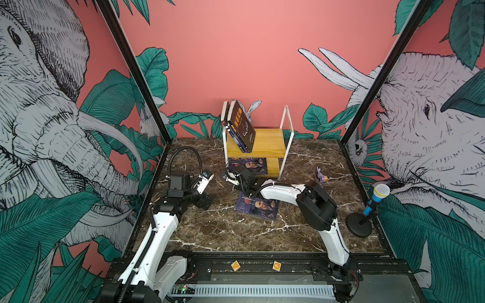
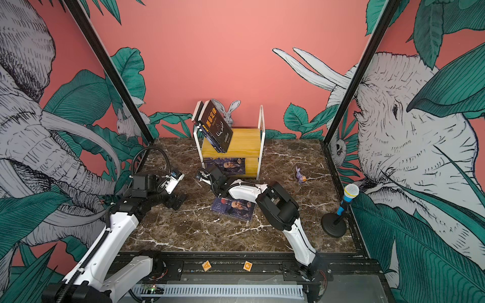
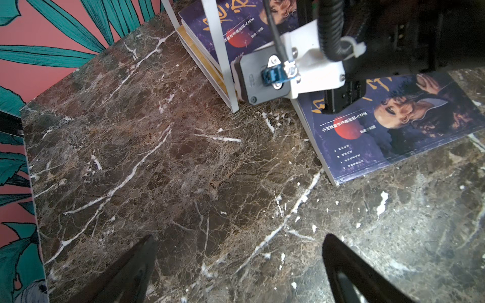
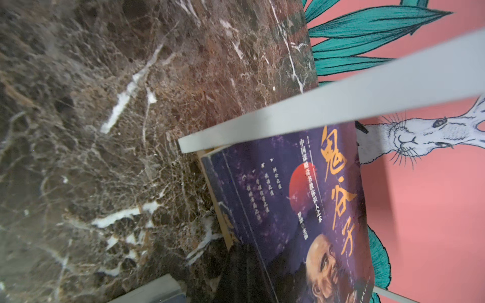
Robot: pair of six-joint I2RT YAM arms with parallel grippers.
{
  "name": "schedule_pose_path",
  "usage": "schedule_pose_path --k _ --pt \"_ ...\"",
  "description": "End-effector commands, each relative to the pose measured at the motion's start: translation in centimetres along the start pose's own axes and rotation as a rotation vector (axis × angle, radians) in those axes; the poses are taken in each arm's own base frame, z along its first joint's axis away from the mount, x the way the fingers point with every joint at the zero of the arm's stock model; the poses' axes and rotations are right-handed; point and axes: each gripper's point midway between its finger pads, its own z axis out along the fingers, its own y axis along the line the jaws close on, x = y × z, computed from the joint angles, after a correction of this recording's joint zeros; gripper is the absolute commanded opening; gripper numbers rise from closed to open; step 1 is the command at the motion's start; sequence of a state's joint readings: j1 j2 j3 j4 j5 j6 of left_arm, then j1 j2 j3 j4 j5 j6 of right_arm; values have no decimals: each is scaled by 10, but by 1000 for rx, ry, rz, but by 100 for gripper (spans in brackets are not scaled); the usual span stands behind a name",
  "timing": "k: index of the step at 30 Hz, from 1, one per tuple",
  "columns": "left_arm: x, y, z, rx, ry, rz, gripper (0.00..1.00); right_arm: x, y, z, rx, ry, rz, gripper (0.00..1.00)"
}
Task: Stacking books/files
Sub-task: Move the book to the bookshelf, then pick up the book from the center of the table.
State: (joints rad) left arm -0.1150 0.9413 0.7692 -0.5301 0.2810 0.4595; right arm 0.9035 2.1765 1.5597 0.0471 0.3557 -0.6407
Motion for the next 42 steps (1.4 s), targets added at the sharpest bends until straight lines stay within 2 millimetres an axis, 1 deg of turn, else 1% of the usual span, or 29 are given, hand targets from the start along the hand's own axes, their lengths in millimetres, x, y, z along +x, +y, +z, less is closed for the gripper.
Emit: schedule_pose_path --k 1,7,13,17,19,21,22,24,25,29,30,31,32,33,35,37,38,41,42 --pt "1 -3 -2 13 -7 -17 99 -14 -11 4 77 -35 1 0" --pt "1 -4 -1 16 -8 -17 99 -16 -13 5 106 -36 -15 0" --pt "2 -4 -1 17 -7 -16 99 -19 -9 -1 91 -48 -22 0" --pt "1 -4 -2 18 -10 -10 99 -19 -12 -8 97 -56 -5 0" --pt "2 -4 -2 20 -8 -1 99 -20 -12 -17 88 -71 20 0" --pt "-1 -7 -4 34 -15 22 99 -20 -12 -33 81 -85 42 0" --pt "-3 -8 -5 42 -19 32 99 -20 -14 -42 81 -92 58 0" --pt "-8 -9 -9 50 -27 59 99 -17 -20 -68 82 -111 120 0" --pt "-9 -11 -10 60 -26 84 99 -11 -21 -79 79 -111 158 1" --pt "-15 -23 -12 84 11 271 98 16 -39 -135 105 -133 372 26" --pt "-18 -28 -12 95 19 334 98 27 -36 -143 105 -121 422 34" --pt "-19 -33 -11 108 25 382 98 31 -48 -164 128 -145 485 40" --pt "-22 -38 -9 121 28 432 98 41 -50 -176 130 -141 543 47" --pt "-26 -44 -7 140 25 482 98 49 -53 -188 132 -139 607 55" --pt "-30 -61 -3 197 30 574 98 70 -56 -207 142 -105 738 66" --pt "-33 -80 0 256 29 673 98 93 -59 -223 156 -79 911 66" --pt "-33 -91 3 290 32 730 98 105 -57 -229 150 -68 1005 66" --pt "-31 -121 15 364 51 882 96 140 -43 -240 138 -32 1278 60" --pt "-29 -130 20 384 61 932 95 150 -36 -241 126 -19 1354 60"
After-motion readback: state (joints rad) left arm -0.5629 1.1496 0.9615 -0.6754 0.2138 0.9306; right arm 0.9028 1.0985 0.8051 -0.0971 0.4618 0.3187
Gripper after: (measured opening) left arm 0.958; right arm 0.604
